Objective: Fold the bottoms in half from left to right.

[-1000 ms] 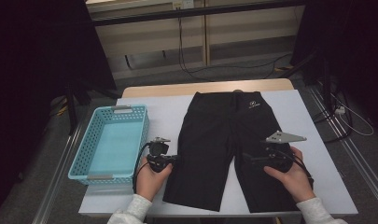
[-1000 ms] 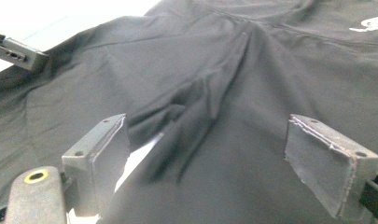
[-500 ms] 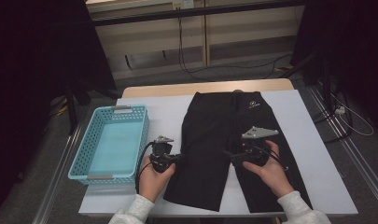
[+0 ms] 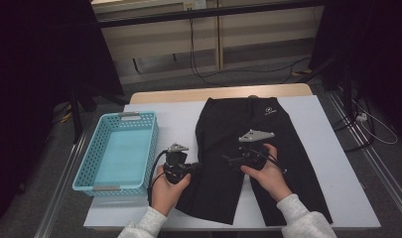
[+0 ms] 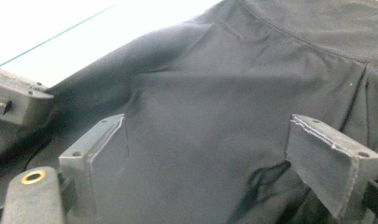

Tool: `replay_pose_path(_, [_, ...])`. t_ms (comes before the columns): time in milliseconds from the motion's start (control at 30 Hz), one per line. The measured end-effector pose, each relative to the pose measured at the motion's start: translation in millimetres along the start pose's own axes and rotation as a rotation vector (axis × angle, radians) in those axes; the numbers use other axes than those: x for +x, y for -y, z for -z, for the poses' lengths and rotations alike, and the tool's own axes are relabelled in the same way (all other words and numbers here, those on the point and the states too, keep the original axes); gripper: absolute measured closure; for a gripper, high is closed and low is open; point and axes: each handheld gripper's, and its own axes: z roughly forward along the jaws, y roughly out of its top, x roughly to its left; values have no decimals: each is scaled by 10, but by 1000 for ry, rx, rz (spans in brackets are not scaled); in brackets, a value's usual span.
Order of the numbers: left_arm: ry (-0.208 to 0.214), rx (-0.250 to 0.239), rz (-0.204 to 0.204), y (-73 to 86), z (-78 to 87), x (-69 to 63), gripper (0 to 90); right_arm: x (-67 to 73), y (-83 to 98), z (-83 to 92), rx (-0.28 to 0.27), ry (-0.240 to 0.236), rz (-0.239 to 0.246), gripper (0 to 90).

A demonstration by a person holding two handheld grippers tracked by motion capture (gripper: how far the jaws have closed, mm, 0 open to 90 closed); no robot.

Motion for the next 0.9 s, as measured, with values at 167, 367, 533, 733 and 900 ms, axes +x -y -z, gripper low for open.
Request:
replay_pose_path(167, [2, 8, -9, 12, -24, -26, 893, 32, -45, -19, -5, -1, 19, 122])
replay_pose_path(367, [15, -4, -15, 4, -36, -67, 893, 40, -81, -94, -14, -14, -15, 105])
replay_pose_path(533, [15, -9, -30, -8, -46, -101, 894, 99, -142, -217, -5, -6, -11, 108])
replay_pose_path(733, [26, -15, -34, -10, -37, -116, 895, 133, -205, -326, 12, -10, 0, 113])
replay_pose_path(900, [29, -23, -26, -8, -44, -106, 894, 137, -225, -397, 22, -27, -17, 118])
